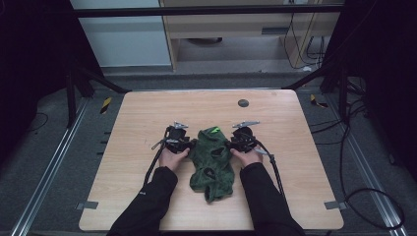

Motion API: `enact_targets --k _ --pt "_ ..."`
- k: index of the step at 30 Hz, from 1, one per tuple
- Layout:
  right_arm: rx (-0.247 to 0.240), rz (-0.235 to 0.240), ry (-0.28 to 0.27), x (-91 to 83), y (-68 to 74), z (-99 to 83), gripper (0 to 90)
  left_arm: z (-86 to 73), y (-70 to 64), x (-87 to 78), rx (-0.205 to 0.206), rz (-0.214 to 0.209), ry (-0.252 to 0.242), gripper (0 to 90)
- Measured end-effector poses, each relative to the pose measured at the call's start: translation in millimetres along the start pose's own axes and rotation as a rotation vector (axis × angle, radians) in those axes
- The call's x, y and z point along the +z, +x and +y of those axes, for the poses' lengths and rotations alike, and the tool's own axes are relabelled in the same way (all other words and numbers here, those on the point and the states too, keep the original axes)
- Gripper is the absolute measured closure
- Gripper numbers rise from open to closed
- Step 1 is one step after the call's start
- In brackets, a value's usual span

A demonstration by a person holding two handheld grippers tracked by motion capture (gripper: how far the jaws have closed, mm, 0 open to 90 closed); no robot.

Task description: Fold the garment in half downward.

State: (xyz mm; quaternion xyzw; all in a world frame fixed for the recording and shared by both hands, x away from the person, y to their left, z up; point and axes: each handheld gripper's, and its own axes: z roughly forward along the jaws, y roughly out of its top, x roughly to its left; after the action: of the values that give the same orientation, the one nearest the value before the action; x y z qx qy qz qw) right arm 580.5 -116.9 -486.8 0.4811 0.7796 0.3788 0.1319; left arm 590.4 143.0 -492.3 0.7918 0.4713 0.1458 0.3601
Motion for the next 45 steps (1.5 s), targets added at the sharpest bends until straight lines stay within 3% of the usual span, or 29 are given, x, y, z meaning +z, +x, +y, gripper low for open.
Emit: enact_targets --k 6,14,17,26,34,40,45 --pt "-0.001 0.007 0.023 2.5 0.5 -1.9 67.9 -1.7 -1.5 1.8 -0.013 -0.014 0.003 68.0" --pt "-0.002 0.021 0.046 5.7 2.2 -3.6 78.4 -2.0 -9.2 2.5 0.011 0.012 0.014 79.0" --pt "-0.002 0.019 0.045 5.9 3.0 -3.9 81.6 -1.6 -10.4 2.5 -0.001 0.015 0.018 83.7" --pt "-0.017 0.023 0.044 2.9 3.8 -2.7 83.9 1.8 -12.8 -0.1 0.001 0.025 0.015 89.4" --pt "-0.048 0.036 -0.017 -13.0 5.9 3.0 84.3 9.8 -14.2 -17.4 0.012 0.014 -0.027 89.6" --pt "-0.056 0.050 -0.063 -27.3 7.6 7.3 84.2 16.3 -21.7 -36.2 0.043 0.000 -0.075 89.6" --pt "-0.104 0.056 -0.100 -42.4 14.1 9.6 84.2 18.1 -29.1 -52.9 0.073 -0.013 -0.102 89.6"
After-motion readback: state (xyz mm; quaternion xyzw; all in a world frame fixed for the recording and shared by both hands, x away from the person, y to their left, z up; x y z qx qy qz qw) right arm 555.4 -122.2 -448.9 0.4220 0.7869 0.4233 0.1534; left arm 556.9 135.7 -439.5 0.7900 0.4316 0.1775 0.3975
